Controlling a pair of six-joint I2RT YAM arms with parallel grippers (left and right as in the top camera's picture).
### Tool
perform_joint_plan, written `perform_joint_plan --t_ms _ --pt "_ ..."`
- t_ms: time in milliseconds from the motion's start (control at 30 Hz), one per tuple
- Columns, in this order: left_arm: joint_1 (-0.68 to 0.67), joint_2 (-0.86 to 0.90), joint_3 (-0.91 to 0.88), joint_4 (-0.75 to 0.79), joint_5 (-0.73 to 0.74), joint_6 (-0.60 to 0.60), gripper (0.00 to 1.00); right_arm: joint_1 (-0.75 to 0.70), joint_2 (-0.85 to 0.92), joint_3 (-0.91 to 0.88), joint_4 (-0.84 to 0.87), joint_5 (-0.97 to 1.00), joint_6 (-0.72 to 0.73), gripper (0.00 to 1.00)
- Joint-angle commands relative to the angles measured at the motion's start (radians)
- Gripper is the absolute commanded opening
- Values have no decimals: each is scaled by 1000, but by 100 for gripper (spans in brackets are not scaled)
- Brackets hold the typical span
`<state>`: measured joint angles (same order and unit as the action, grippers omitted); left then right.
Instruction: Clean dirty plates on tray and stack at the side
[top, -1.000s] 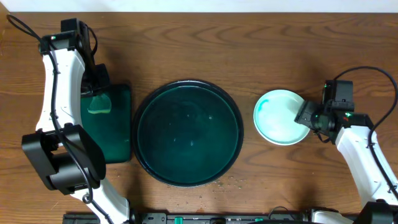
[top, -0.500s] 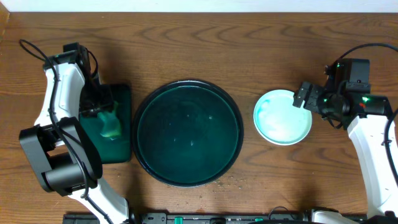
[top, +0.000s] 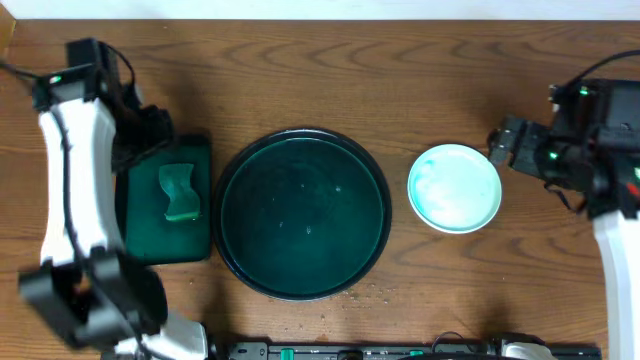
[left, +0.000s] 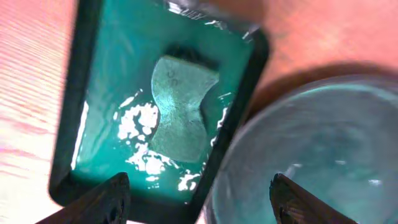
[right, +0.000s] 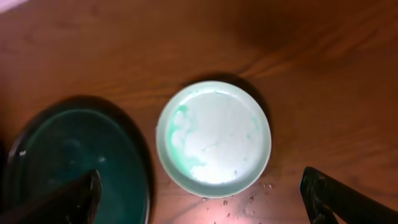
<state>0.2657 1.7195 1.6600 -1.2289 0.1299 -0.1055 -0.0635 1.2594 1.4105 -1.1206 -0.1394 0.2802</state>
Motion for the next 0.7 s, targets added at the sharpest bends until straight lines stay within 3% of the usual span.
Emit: perform_joint_plan --t_ms 0,367,667 --pt "-1 -73 24 -9 9 -27 73 -1 -98 62 -31 -8 -8 99" --pt "-1 -105 24 -9 9 -28 73 0 -338 64 -48 -8 -8 99" --pt "-1 -105 24 -9 9 -27 73 0 -385 64 -75 25 -51 99"
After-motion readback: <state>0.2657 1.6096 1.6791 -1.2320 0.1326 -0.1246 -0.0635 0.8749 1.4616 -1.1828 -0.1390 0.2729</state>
